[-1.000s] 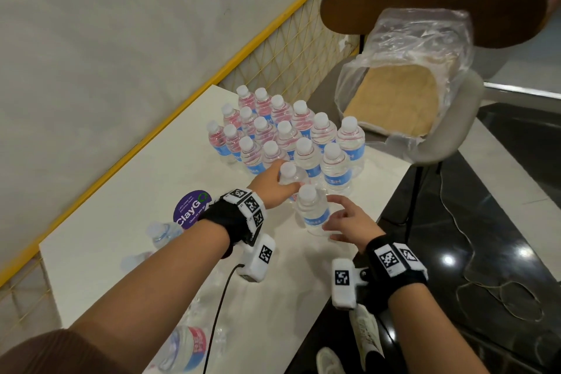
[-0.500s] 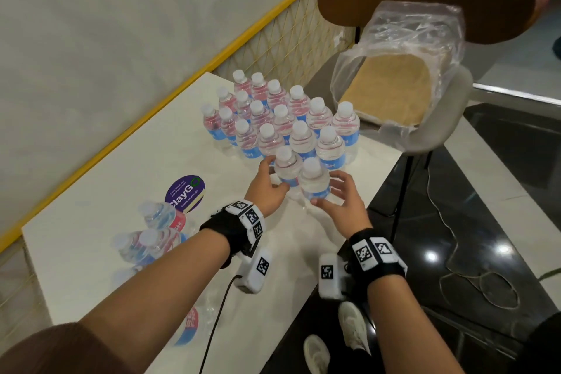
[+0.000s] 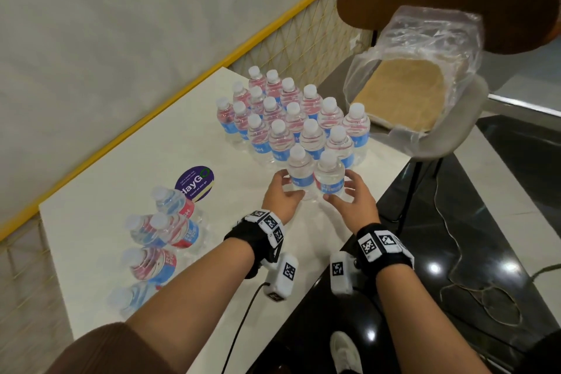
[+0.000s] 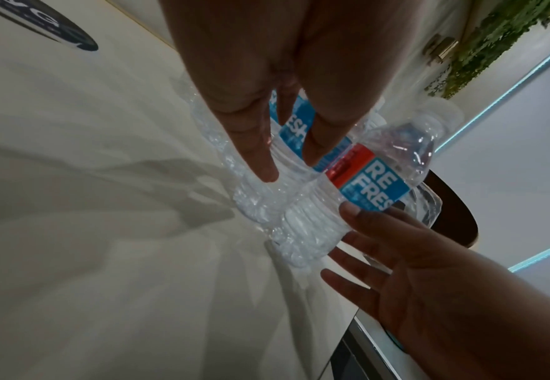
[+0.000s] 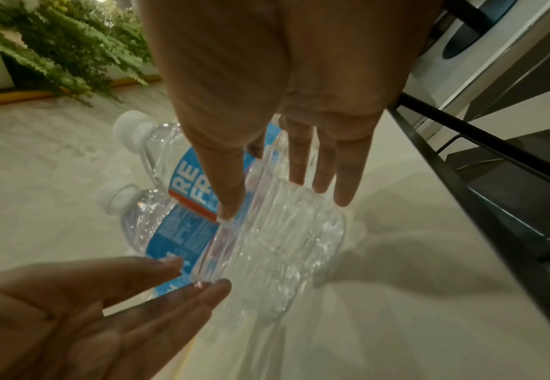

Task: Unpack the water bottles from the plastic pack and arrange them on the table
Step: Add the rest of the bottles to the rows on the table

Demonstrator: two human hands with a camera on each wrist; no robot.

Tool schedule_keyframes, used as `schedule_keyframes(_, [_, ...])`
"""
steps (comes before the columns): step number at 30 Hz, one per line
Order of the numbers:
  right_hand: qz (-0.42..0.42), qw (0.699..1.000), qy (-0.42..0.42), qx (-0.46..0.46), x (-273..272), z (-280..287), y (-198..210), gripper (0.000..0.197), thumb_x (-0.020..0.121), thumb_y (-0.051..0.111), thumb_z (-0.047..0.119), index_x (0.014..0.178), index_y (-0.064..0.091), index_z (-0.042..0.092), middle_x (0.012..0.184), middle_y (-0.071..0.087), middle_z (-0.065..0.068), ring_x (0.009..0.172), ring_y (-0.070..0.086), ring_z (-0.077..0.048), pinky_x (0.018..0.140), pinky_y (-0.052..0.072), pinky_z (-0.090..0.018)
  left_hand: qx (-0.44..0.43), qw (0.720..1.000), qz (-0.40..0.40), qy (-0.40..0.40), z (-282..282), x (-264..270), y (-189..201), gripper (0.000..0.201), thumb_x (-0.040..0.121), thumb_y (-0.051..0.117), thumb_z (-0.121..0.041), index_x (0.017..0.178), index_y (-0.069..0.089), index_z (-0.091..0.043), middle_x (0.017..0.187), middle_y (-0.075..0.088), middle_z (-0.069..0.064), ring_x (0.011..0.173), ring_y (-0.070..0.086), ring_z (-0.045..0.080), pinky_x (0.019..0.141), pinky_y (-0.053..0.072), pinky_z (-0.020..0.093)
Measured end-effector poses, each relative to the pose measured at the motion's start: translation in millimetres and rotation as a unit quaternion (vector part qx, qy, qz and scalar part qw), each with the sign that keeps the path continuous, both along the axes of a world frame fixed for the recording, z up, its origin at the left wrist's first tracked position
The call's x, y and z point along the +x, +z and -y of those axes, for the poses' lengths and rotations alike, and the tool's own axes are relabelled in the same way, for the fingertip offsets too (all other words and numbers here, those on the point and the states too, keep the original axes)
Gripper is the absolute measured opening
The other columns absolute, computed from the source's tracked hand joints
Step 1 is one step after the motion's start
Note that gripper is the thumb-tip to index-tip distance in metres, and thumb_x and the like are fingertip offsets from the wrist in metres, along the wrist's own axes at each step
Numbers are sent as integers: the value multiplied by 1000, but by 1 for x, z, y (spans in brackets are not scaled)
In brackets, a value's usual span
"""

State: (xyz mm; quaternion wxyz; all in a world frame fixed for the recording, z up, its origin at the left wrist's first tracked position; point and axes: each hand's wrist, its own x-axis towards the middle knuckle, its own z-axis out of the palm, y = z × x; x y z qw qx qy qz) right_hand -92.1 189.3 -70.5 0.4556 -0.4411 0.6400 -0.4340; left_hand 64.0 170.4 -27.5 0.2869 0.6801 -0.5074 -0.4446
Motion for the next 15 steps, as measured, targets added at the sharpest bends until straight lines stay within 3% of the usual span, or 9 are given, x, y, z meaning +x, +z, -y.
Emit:
schedule_keyframes(4, [0, 1000, -4, 3, 0, 1, -2, 67, 79, 75, 21, 137, 41, 25, 132, 52, -5, 115, 52, -19, 93, 43, -29, -16, 1000, 15, -3, 10, 0, 3, 67, 85, 67, -29, 142, 33, -22, 131, 54, 8, 117, 55, 24, 101, 46, 46])
schedule_keyframes(8, [6, 1000, -31, -2, 6, -2, -3, 64, 75, 78, 23, 130, 45, 26, 129, 53, -6, 115, 52, -19, 94, 44, -31, -11, 1000, -2, -5, 15, -2, 0, 71, 79, 70, -38, 139, 35, -25, 128, 57, 7, 113, 60, 28, 97, 49, 50])
schedule_keyframes(12, [20, 997, -69, 0, 13, -8, -5, 55, 75, 78, 26, 122, 48, 27, 124, 56, -6, 114, 55, -23, 93, 46, -31, 2, 1000, -23, -3, 10, 1, -5, 68, 85, 65, -14, 143, 30, -22, 137, 50, 7, 113, 59, 25, 98, 48, 49])
schedule_keyframes(15, [16, 998, -54, -5, 14, -11, -2, 64, 82, 72, 24, 137, 40, 30, 132, 53, -4, 120, 52, -21, 99, 44, -33, -3, 999, -24, -21, 3, 6, -9, 66, 88, 59, -7, 144, 29, -23, 141, 46, 4, 113, 59, 25, 100, 48, 45])
